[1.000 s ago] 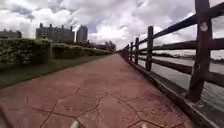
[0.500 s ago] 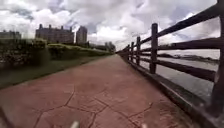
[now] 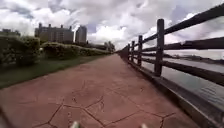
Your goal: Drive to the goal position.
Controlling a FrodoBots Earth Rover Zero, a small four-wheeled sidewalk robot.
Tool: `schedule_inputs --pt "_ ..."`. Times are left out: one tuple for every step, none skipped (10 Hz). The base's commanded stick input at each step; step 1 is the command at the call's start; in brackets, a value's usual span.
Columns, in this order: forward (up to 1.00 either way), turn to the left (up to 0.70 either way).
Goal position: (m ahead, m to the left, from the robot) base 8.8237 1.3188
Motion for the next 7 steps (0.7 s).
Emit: schedule_inputs --pt "0.70 0.00" --pt "0.70 0.00" --pt "0.70 0.00" --pt "0.70 0.00" --pt "0.70 0.00" --pt "0.70 0.00" --pt "0.70 0.00"
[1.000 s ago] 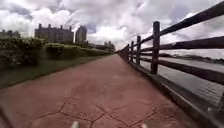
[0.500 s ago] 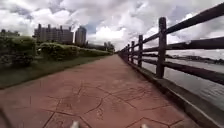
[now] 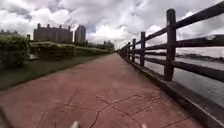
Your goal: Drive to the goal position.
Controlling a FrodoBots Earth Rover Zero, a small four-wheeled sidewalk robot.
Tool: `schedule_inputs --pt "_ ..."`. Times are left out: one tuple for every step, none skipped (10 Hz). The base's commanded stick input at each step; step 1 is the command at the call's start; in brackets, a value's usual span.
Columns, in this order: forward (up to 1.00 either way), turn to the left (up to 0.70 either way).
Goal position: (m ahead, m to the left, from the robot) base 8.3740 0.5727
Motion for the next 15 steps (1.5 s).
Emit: schedule_inputs --pt "0.70 0.00" --pt "0.70 0.00" --pt "0.70 0.00" --pt "0.70 0.00" --pt "0.70 0.00" --pt "0.70 0.00" --pt "0.70 0.00" --pt "0.70 0.00" --pt "0.70 0.00" --pt "0.70 0.00" --pt "0.70 0.00" --pt "0.70 0.00" --pt "0.70 0.00" --pt "0.70 0.00" --pt "0.70 0.00"
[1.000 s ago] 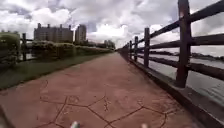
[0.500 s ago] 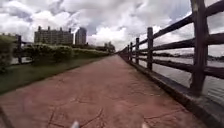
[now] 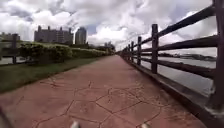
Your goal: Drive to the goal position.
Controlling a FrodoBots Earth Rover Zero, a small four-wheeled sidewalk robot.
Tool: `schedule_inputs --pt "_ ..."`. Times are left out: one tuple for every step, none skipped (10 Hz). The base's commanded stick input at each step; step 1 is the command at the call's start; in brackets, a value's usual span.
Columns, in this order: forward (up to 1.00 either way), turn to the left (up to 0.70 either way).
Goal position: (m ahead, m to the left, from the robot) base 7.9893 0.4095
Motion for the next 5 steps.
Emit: schedule_inputs --pt "0.70 0.00" --pt "0.70 0.00" --pt "0.70 0.00" --pt "0.70 0.00" --pt "0.70 0.00"
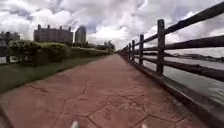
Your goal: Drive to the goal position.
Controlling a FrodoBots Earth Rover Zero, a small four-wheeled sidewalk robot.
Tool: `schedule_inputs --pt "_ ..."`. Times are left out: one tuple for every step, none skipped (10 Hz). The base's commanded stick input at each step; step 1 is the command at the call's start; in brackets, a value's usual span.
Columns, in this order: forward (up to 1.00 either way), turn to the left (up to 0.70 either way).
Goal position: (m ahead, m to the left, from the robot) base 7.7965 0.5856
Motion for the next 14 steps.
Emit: schedule_inputs --pt "0.70 0.00" --pt "0.70 0.00" --pt "0.70 0.00" --pt "0.70 0.00" --pt "0.70 0.00" --pt "0.70 0.00" --pt "0.70 0.00" --pt "0.70 0.00" --pt "0.70 0.00" --pt "0.70 0.00" --pt "0.70 0.00" --pt "0.70 0.00" --pt "0.70 0.00" --pt "0.70 0.00"
